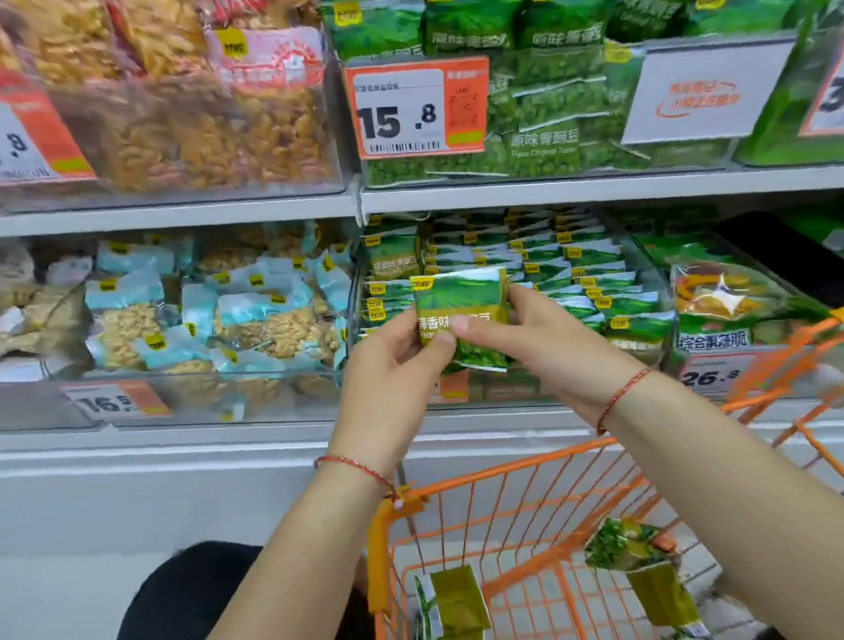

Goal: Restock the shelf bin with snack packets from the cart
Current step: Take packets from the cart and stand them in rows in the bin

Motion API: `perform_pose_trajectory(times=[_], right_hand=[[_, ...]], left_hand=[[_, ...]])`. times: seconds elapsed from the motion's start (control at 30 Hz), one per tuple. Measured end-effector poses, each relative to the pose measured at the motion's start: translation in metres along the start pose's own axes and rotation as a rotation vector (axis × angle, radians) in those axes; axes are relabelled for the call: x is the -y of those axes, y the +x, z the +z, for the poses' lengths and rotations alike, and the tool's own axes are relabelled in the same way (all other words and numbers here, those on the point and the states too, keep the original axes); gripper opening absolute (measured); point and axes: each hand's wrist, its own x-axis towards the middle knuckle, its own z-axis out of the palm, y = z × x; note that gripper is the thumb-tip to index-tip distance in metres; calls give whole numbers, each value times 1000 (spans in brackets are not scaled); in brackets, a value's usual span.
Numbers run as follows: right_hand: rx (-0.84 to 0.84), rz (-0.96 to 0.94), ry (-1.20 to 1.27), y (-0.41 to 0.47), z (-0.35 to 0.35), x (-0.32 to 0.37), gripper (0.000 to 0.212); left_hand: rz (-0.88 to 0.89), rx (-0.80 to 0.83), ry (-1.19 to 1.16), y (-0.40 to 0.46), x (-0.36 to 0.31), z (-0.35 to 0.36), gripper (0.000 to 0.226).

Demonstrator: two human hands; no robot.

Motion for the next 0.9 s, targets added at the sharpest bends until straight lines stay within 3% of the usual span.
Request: perform_pose_trajectory(times=[0.1,0.23,0.37,0.47,0.57,0.7,0.83,0.9], right_hand=[[7,-87,-21,33,6,2,41],[12,-169,-94,71,13,3,32],[-10,-249,-195,107,20,-2,37],[-25,-253,-270,127,19,-14,43],[-10,-198,-399,140,19,-15,62],[8,-113,-434,142,18,-8,51],[-109,-87,-334,142,16,-16,40],[-185,-103,-333,142,15,-22,41]], left_hand=[[8,-48,-72,21,6,-12,49],[86,-120,-57,47,10,-20,26],[81,-292,-50,77,23,-34,27],[121,-296,98,93,35,-40,29],[128,-312,355,104,43,-43,29],[141,-303,554,105,50,-41,42],[111,-315,664,106,50,-38,38],[106,-296,656,105,50,-38,47]])
